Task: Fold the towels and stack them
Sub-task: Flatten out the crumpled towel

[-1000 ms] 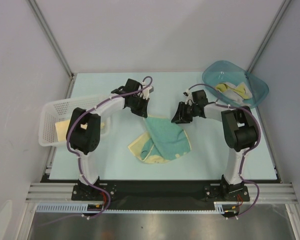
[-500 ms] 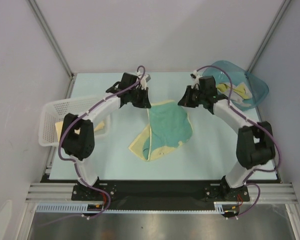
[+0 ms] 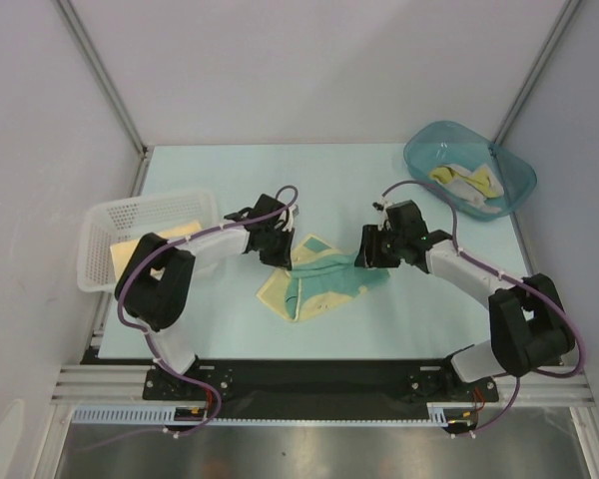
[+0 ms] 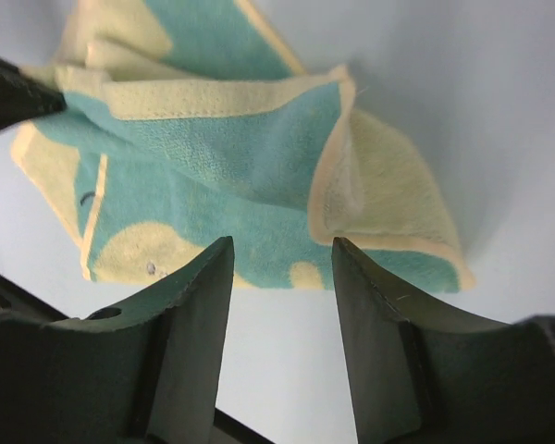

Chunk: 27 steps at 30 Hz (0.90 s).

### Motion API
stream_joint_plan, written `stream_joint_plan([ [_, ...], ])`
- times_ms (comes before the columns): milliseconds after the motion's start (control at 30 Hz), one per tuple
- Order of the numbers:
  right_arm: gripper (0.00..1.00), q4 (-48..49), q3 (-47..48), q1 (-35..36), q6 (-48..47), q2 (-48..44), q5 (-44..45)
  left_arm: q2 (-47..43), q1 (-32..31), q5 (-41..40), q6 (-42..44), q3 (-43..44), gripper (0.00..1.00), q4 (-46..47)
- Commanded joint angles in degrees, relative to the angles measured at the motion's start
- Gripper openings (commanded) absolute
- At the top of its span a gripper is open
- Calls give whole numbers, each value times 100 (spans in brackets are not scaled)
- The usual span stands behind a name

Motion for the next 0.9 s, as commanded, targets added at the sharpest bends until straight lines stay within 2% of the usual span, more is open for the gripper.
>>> stream_joint_plan([
  [0, 53, -25, 509, -213, -92, -54, 333, -141, -6, -284, -118, 65, 0, 124],
  [133, 43, 80, 870, -504, -399, 314, 168, -159, -6, -337, -100, 47, 0, 142],
  [233, 40, 36, 1230, -863, -540, 788, -350, -115, -15, -363, -100, 30, 0, 159],
  [333, 42, -236, 1748, -1040, -663, 1298, -842, -53, -68, -416, -83, 47, 0, 151],
  [533, 47, -869, 2496, -962, -681, 2134, -1256, -79, -94, -451, -91, 65, 0, 177],
  [733, 47, -1256, 2375, -882, -418, 2416, -1056, -141, -147, -398, -144, 47, 0, 221],
  [867, 48, -730, 2005, -926, -101, 2240, -1493, -220, -173, -302, -205, 13, 0, 309],
])
